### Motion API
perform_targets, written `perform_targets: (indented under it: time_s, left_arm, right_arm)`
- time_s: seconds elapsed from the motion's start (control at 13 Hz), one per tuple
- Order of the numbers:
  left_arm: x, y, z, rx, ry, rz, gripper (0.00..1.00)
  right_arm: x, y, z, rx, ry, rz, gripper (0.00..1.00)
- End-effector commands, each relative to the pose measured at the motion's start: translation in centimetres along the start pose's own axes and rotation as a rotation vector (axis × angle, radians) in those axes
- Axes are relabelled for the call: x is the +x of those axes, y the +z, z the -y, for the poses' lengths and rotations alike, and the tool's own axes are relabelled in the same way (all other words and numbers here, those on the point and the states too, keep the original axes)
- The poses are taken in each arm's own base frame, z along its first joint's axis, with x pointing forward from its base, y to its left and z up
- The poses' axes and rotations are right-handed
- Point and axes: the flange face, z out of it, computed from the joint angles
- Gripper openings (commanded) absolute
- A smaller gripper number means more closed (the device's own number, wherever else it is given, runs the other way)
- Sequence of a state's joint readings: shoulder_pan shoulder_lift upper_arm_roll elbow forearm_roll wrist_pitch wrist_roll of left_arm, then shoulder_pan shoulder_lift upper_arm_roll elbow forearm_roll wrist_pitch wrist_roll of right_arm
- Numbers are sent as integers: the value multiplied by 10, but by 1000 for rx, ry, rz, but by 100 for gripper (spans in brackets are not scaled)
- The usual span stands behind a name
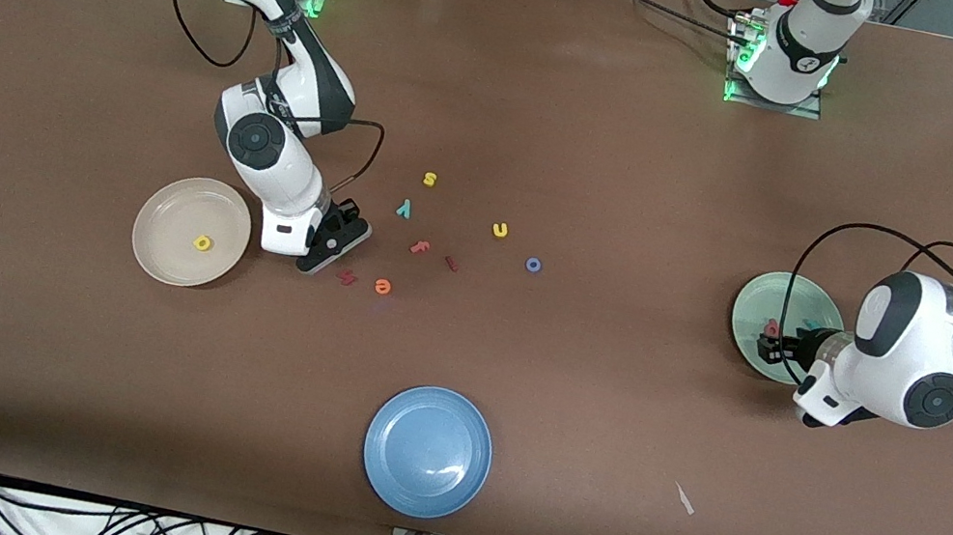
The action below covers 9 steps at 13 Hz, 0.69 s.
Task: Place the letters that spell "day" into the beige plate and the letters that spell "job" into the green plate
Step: 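Place the pink letter on the green plate while the right gripper grasps green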
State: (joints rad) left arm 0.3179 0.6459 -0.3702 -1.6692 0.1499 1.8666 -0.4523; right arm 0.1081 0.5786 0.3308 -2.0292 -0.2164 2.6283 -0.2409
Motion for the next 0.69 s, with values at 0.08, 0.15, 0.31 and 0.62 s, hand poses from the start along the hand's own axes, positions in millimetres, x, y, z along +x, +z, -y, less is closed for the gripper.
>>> perform_targets:
  time_s: [0.08,0.15,0.31,0.62]
  left_arm:
    - [-72,-60,-88,-69,-68,4,100]
    - [-90,-63,-117,-84,-108,1,100]
    - [-124,-58,-181,-127,-159,-32,100]
    - [-180,-6,-278,-153,-197,-50,100]
  right_arm:
    - [-5,-7,-4,-22,-8,3,5]
    - [-7,-22,-14,-44,-9,15,5]
    - [-19,-68,-37,-72,-54,85,5]
    - [-79,-106,-124,-78,-113,162,6]
